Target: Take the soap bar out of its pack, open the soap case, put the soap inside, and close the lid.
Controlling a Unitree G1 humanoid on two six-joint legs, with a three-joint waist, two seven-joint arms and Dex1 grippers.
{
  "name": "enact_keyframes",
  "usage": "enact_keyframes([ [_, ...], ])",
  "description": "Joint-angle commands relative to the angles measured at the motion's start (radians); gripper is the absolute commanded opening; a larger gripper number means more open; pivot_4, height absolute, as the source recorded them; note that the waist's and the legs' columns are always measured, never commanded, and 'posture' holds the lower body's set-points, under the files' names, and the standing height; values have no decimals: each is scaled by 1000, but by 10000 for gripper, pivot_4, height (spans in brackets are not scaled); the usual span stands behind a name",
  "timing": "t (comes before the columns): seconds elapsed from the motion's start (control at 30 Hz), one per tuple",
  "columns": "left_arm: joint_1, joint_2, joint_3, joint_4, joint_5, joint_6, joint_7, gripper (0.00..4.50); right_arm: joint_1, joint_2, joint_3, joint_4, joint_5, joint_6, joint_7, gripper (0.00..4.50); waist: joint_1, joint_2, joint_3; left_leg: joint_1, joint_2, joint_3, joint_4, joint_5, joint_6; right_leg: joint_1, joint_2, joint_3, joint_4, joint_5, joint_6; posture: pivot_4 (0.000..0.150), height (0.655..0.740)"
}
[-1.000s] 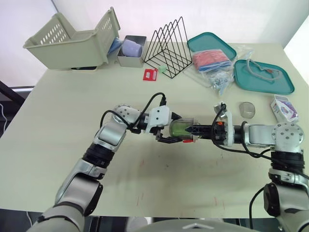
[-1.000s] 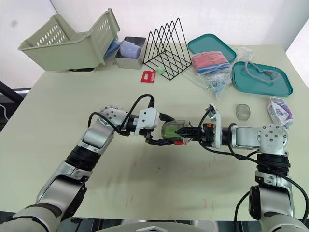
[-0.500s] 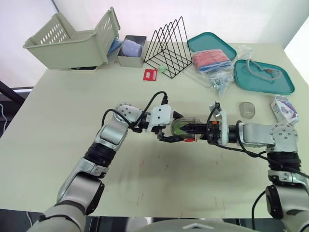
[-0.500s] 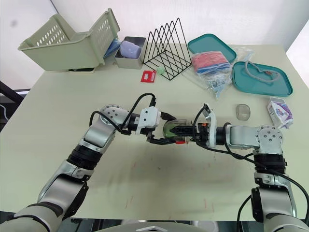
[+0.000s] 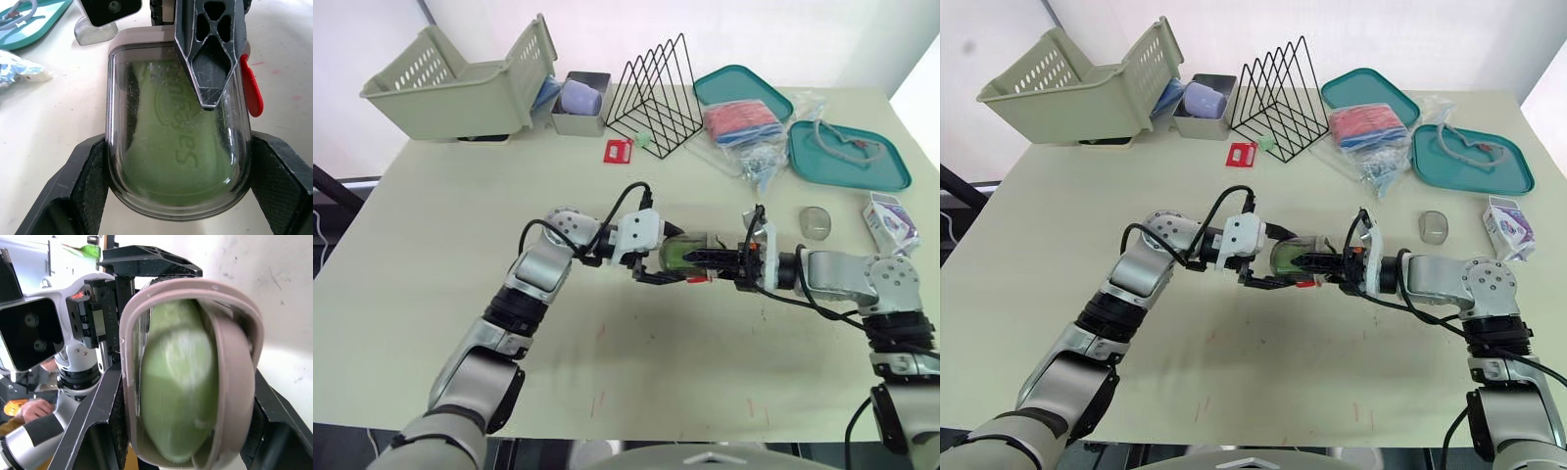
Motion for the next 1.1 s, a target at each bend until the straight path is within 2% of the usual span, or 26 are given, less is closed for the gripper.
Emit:
enact_keyframes([
  [0.03, -16, -4, 0, -23, -16, -5, -8, 34822, 2, -23, 24, -47, 19, -12, -7, 20796, 0, 0, 0, 0, 0, 0, 0, 0, 0, 0, 0, 0, 0, 0, 0, 1500, 7400],
  [0.33, -22, 4, 8, 14, -5, -30, 3, 34822, 11, -68, 58, -85, -20, 9, 58, 20795, 1, 0, 0, 0, 0, 0, 0, 0, 0, 0, 0, 0, 0, 0, 0, 1500, 7400],
  [0.4, -30, -3, 28, 23, -27, -22, 8, 44973, 13, -74, 61, -91, -29, 8, 72, 20795, 1, 0, 0, 0, 0, 0, 0, 0, 0, 0, 0, 0, 0, 0, 0, 1500, 7400],
  [0.73, -56, 23, 74, 40, -89, 21, -11, 45000, -24, -92, 52, -84, -121, 14, 159, 20788, 1, 0, 0, 0, 0, 0, 0, 0, 0, 0, 0, 0, 0, 0, 0, 1500, 7400],
  [0.93, -31, 60, 128, -10, -156, 119, 4, 45000, -66, -125, 39, -77, -269, 32, 278, 20787, 2, 0, 0, -2, 0, 0, 0, 0, 0, -2, 0, 0, 0, 0, 0, 1500, 7400],
  [1.1, 5, 86, 157, -65, -195, 202, 7, 45000, -119, -184, 66, -121, -500, 42, 474, 20786, 2, 0, 0, -3, 0, 0, 0, 0, 0, -3, 0, 0, 0, 0, 0, 1500, 7400],
])
